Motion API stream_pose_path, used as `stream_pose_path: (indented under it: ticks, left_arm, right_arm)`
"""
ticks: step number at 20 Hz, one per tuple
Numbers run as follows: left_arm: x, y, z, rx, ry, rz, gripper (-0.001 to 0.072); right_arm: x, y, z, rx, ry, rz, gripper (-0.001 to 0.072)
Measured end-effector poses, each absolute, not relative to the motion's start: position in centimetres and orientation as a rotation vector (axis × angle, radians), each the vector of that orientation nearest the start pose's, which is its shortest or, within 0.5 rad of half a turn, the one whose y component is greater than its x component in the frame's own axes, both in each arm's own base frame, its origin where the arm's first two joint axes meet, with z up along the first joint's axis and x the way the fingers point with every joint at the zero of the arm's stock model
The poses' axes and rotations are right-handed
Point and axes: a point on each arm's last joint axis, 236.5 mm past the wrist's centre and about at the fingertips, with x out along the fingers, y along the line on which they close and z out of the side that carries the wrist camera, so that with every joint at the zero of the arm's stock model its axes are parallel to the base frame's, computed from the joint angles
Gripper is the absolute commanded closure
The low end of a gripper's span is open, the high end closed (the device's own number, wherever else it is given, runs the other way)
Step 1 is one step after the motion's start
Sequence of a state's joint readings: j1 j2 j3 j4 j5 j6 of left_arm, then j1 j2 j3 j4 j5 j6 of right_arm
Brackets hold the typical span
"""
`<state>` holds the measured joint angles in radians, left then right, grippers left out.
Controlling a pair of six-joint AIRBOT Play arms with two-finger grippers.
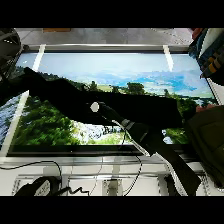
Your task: Fold the clothes and pants, and hang the long-sleeved shirts on hangers.
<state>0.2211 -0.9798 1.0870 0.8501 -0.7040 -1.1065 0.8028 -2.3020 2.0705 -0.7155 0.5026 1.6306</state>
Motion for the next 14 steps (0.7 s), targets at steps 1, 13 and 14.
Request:
stream_pose_path:
  ticks: [1,13,14]
  left_arm:
    - [43.2,-1.2,21.1,-0.272,0.428,-0.204,0.0697]
    - [44.9,-11.8,18.4,-0.218,0.463,-0.415,0.0701]
    - [45.3,-13.6,17.4,-0.218,0.476,-0.442,0.0701]
  right_arm:
    - [43.3,57.1,-6.8,0.605,1.023,0.803,0.0703]
    - [52.1,40.4,0.6,0.357,1.014,0.678,0.07]
    - [53.1,37.7,2.2,0.341,1.005,0.653,0.07]
